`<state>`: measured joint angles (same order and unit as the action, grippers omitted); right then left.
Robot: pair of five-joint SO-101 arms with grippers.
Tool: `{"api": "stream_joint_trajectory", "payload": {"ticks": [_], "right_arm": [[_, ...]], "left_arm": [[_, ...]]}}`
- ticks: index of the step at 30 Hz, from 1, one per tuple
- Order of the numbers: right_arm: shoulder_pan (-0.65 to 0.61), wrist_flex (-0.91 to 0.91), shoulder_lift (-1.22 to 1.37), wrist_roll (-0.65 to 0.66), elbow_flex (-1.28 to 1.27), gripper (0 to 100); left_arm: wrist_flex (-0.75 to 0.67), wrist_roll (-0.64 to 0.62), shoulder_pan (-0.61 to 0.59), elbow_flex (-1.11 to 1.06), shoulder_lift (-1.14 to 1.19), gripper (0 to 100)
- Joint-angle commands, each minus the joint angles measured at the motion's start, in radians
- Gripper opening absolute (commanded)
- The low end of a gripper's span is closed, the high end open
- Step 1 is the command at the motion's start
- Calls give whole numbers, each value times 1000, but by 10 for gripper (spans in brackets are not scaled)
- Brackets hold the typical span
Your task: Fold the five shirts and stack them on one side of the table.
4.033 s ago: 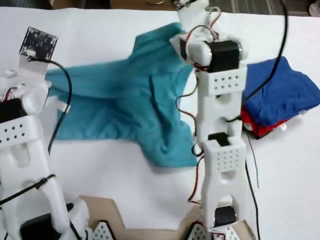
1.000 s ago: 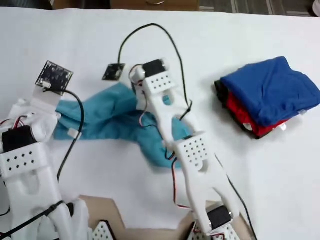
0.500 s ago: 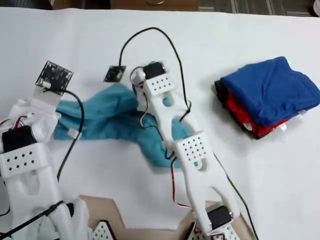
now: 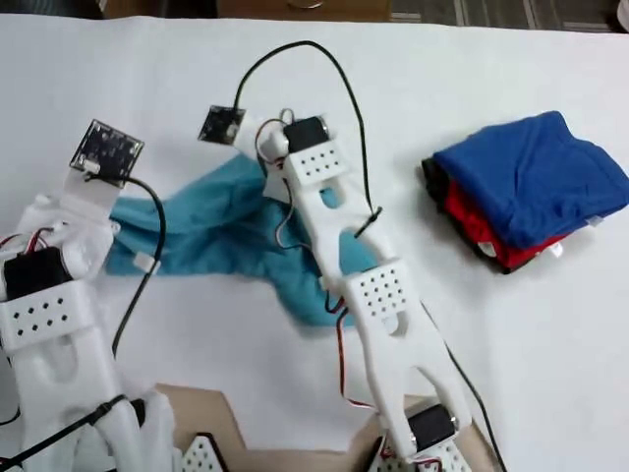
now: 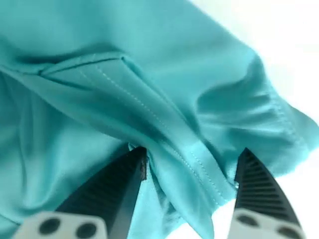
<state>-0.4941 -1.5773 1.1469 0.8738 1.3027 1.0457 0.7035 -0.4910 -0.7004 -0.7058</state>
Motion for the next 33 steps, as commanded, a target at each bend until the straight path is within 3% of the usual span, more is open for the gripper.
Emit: {"api": "stream_joint_trajectory", "payload": {"ticks": [1, 10, 17, 21, 33], "right_arm": [[2, -12, -116, -9, 71, 276], [2, -48, -269, -9, 121, 276], [-19, 48, -131, -14, -20, 276], [-25, 74, -45, -80, -6, 276], [-93, -36, 7, -83, -14, 276]], "left_arm": [[-5, 6, 6, 12, -29, 20], [-6, 6, 6, 12, -29, 20], [-23, 6, 6, 10, -29, 20], [-25, 6, 6, 8, -29, 20], [-25, 6, 6, 10, -29, 20]]}}
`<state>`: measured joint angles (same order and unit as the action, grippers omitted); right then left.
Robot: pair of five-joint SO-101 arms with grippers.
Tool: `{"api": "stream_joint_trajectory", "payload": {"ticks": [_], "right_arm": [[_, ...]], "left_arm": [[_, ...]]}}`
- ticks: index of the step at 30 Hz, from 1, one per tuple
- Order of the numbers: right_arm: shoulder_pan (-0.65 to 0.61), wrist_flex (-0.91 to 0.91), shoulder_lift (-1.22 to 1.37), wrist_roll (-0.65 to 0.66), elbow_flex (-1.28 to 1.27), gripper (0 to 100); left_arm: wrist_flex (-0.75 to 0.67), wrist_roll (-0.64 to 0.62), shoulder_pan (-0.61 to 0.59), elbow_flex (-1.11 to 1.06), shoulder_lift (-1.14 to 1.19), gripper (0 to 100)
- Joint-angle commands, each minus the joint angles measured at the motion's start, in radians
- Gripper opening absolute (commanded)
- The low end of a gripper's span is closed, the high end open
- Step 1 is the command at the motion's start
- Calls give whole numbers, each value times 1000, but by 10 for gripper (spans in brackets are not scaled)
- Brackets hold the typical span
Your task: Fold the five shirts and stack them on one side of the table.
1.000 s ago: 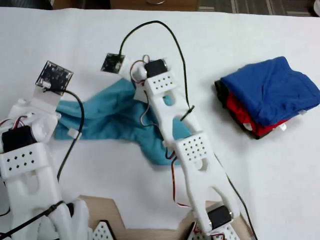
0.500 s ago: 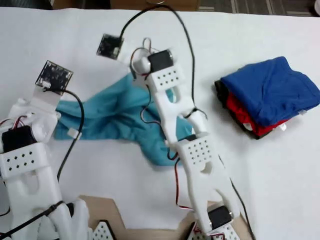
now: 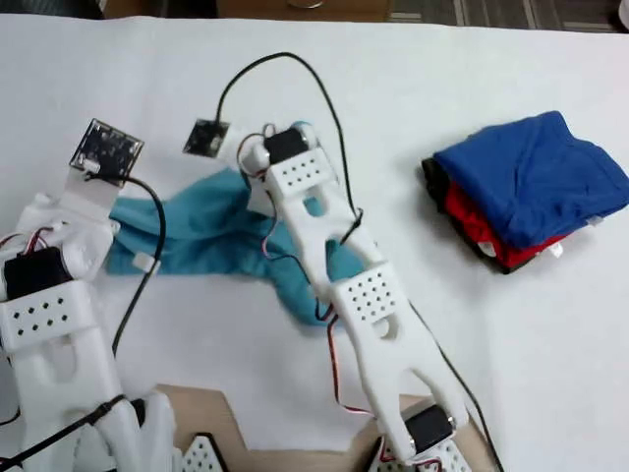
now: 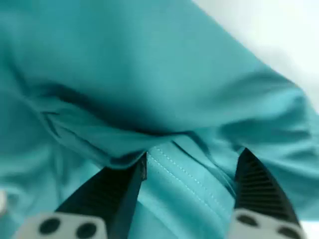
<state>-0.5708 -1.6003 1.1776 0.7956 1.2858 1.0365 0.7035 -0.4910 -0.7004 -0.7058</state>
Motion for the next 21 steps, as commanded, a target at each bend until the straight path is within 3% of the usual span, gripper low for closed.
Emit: {"api": "stream_joint_trajectory", "payload": {"ticks": [1, 7, 21], "right_arm": [[-19, -16, -24, -6, 2, 276], [-15, -105, -53, -3, 51, 276], [21, -25, 81, 40, 64, 243]], "left_arm": [[-15, 6, 6, 10, -29, 20], [-15, 6, 6, 8, -29, 20], [-15, 5, 3, 5, -29, 20]]}}
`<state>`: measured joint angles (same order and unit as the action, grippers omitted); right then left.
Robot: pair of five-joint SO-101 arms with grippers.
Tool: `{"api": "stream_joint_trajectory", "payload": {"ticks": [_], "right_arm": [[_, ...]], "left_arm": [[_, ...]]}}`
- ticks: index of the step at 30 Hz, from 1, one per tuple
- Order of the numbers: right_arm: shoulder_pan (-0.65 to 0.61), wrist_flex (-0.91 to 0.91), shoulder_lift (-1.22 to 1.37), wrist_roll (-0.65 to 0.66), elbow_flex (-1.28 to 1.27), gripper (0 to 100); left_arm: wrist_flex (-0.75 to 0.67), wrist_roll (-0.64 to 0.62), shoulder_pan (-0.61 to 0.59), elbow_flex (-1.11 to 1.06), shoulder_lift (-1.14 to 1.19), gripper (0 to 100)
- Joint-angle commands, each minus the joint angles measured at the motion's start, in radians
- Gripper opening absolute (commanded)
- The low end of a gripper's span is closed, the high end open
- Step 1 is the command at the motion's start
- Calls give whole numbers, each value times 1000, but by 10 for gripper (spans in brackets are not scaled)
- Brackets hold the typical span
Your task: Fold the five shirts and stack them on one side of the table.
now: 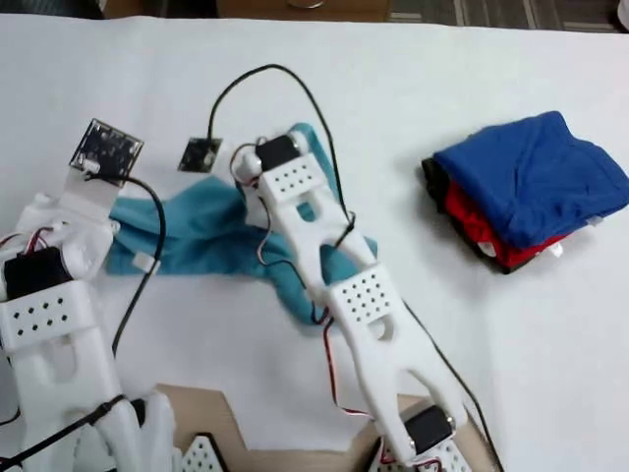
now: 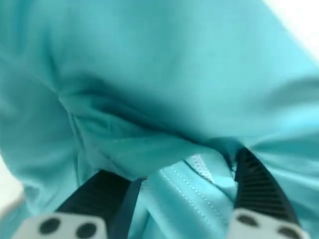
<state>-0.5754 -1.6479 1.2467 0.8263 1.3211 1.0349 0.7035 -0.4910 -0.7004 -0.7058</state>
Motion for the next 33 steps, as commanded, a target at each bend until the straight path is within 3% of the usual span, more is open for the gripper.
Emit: {"api": "stream_joint_trajectory", "payload": {"ticks": [1, 7, 15, 21, 29, 33], "right_arm": [[38, 24, 15, 9, 31, 217], [119, 21, -67, 3, 31, 15], [173, -51, -269, 2, 31, 23], [176, -85, -283, 2, 0, 26], [208, -81, -150, 2, -14, 259], [209, -107, -159, -9, 74, 269]], "left_arm": [[-14, 6, 3, 5, -29, 20], [-14, 6, 6, 5, -29, 20], [-15, 5, 6, 5, -29, 20], [-15, 5, 6, 8, -29, 20], [-15, 5, 6, 12, -29, 20], [-15, 5, 6, 12, -29, 20]]}}
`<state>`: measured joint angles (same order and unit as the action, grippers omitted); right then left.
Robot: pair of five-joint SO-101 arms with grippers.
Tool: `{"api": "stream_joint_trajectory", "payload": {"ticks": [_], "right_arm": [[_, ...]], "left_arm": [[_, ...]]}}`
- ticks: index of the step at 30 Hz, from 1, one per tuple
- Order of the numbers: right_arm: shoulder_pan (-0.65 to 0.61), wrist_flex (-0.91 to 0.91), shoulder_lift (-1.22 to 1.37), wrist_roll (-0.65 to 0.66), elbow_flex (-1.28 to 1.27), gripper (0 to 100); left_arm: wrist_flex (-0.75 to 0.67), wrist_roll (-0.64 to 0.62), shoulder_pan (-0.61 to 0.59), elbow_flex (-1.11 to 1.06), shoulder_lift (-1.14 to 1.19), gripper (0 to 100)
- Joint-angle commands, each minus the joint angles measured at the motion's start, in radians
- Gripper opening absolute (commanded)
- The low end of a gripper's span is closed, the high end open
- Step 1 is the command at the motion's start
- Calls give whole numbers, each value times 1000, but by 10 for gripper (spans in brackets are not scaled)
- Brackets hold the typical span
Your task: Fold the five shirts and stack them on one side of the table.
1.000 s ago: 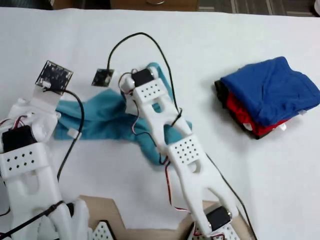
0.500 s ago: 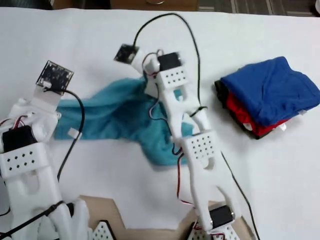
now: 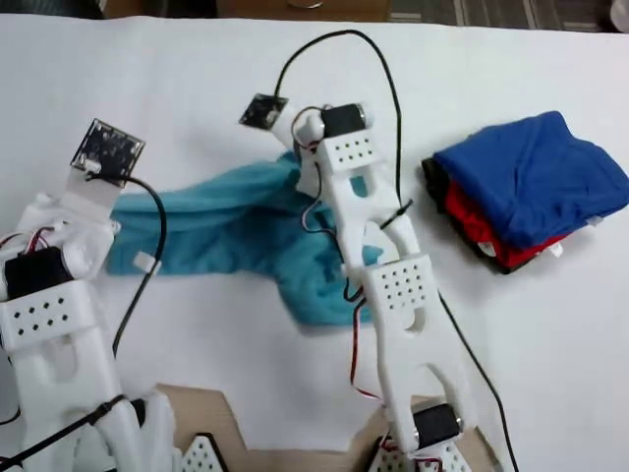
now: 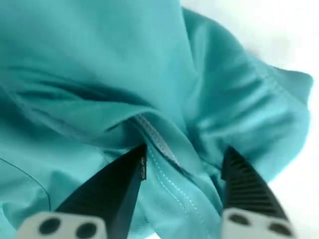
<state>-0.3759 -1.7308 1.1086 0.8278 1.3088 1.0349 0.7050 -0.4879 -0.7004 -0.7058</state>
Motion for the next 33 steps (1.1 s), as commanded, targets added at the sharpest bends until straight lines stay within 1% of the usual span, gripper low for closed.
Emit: {"api": "stream_joint_trajectory", "payload": {"ticks": [1, 11, 14, 21, 27, 31, 33], "right_arm": [[8, -30, -25, -25, 104, 269], [54, -35, -41, -37, 106, 269], [53, -36, -50, -37, 97, 269], [19, -36, -58, -32, -21, 269], [13, -38, -67, -35, -38, 269], [12, -38, -174, -63, -66, 269], [4, -38, -249, -72, -127, 269]], "left_arm": [[-15, 3, 3, 12, -29, 20], [-18, 5, 3, 12, -29, 20], [-48, 5, 3, 5, -29, 20], [-49, 5, 3, 5, -29, 20], [-49, 5, 3, 5, -29, 20], [-49, 5, 2, 4, -29, 20], [-49, 5, 2, 4, -29, 20]]}}
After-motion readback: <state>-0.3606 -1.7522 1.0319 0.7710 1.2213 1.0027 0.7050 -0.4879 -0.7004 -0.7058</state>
